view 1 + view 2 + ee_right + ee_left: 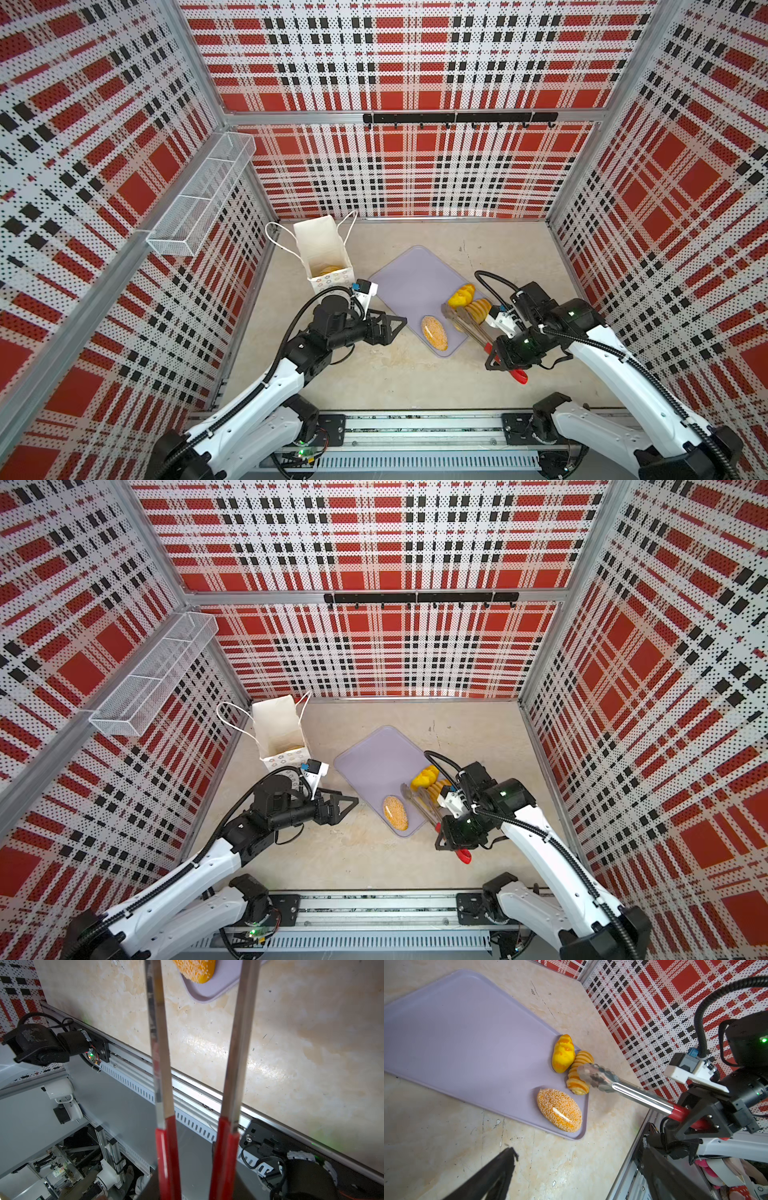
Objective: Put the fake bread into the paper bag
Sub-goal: 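Lower the tongs onto the sesame bun and close them with the right gripper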
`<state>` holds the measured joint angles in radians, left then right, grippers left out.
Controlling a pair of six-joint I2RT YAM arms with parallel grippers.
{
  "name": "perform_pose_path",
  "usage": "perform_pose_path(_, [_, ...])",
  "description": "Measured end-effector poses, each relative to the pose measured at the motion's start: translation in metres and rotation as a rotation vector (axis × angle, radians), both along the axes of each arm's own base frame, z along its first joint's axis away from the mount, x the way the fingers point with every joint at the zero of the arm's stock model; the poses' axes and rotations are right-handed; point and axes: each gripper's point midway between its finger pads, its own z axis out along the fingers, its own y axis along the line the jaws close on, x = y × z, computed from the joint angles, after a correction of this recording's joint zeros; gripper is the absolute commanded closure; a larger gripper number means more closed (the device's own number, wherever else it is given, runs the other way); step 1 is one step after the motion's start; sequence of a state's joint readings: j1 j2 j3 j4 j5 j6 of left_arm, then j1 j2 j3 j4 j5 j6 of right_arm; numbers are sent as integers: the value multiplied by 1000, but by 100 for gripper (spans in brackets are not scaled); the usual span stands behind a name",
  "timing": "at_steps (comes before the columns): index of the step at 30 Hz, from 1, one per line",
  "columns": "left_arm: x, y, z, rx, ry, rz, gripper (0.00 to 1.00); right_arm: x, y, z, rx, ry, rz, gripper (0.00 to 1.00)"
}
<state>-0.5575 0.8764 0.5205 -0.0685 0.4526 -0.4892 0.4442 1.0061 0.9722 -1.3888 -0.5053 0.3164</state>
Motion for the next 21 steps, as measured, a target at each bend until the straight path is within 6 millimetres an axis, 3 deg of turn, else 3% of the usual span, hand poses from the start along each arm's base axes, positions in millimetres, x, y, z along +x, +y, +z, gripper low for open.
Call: perform_pose_path(21, [-4,-4,1,1,-5,-13,2,-17,5,-7,-47,101,71,68])
